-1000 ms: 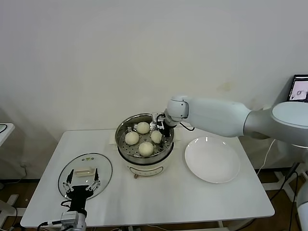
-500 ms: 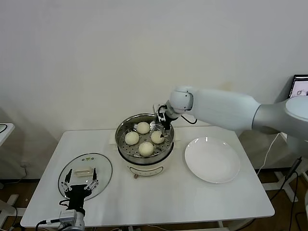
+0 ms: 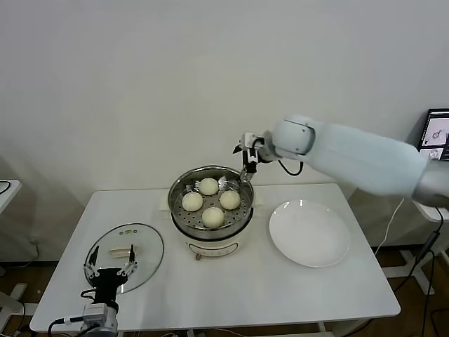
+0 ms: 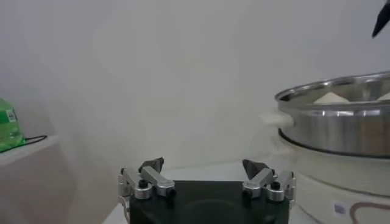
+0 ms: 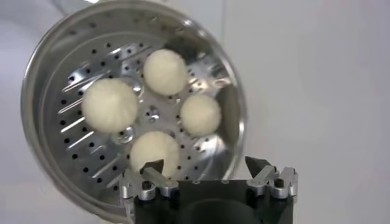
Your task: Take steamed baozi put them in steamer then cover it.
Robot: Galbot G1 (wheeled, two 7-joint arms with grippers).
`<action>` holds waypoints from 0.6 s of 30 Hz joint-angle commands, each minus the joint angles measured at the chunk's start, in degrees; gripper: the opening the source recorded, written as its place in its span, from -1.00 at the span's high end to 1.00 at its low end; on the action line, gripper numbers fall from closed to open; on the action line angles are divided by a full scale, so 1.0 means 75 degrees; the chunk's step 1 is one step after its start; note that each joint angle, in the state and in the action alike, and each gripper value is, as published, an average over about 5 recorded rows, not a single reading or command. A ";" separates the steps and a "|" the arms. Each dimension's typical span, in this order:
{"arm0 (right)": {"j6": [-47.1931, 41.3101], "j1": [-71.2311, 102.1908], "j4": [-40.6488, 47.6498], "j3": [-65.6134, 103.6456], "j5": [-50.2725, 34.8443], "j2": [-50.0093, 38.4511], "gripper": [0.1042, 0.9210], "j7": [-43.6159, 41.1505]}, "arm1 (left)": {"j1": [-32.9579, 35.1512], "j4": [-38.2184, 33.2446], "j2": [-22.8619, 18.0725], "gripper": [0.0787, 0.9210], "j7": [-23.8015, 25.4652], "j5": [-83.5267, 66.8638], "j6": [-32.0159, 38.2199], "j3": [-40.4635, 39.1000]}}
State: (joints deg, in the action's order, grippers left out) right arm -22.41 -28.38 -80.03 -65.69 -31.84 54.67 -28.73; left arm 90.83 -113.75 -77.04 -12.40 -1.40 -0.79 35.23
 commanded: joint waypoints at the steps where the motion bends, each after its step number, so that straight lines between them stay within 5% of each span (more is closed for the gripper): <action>1: 0.0560 0.4048 -0.2084 0.4531 0.0464 -0.2245 -0.76 0.2830 | -0.0244 0.0604 0.0399 -0.77 -0.0206 0.0837 0.0414 0.0124; 8: 0.1861 0.8234 -0.3039 0.8516 0.1489 -0.2221 -0.76 0.3612 | -0.0457 0.1144 0.0801 -0.77 -0.0376 0.1741 0.0451 0.0241; 18: 0.3690 1.3139 -0.3959 1.3460 0.2737 0.0346 -0.76 0.3383 | -0.0595 0.2128 0.0966 -0.77 -0.0456 0.3688 0.0919 0.0207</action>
State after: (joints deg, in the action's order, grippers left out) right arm -7.92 28.44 -100.11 -6.62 -20.14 45.93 -7.47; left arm 87.23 -104.94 -71.97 -15.27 12.26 3.32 36.56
